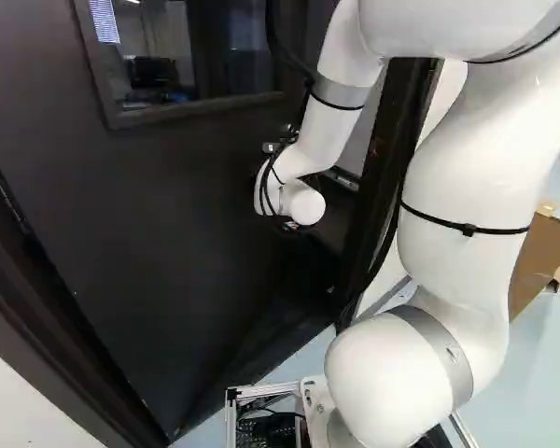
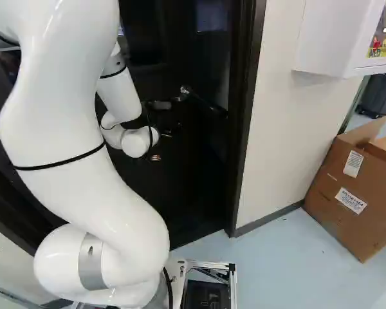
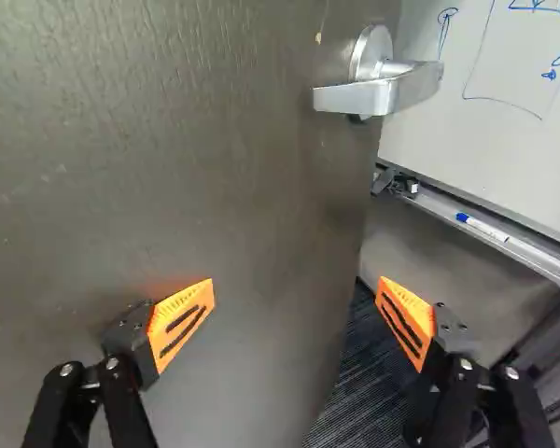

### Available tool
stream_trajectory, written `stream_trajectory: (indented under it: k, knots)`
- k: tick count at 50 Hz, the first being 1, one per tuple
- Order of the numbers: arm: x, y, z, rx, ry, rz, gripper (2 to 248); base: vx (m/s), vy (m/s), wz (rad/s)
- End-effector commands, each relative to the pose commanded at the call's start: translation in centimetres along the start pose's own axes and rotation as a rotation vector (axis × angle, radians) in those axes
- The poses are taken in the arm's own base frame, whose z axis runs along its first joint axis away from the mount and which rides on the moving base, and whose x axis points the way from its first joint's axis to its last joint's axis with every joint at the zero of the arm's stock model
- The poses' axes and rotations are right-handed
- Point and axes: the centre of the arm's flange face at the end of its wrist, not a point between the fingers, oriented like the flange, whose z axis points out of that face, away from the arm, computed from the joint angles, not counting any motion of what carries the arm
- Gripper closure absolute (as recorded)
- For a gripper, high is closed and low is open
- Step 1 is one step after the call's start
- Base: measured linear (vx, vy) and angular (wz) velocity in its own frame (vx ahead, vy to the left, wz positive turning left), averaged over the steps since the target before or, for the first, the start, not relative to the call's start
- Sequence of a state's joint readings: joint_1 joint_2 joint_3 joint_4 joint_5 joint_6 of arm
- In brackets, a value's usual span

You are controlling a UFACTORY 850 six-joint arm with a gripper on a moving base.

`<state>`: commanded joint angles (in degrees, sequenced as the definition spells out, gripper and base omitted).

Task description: Open the door and move inside

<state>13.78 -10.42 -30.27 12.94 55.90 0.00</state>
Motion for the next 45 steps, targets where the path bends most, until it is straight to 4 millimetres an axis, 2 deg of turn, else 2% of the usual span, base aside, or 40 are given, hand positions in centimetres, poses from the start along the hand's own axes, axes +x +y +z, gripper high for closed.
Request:
stream_trajectory:
  k: [45]
  knots:
    - [0.1, -5.9, 3.4, 0.058, 0.007, 0.013, 3, 0.0, 0.0, 0.0]
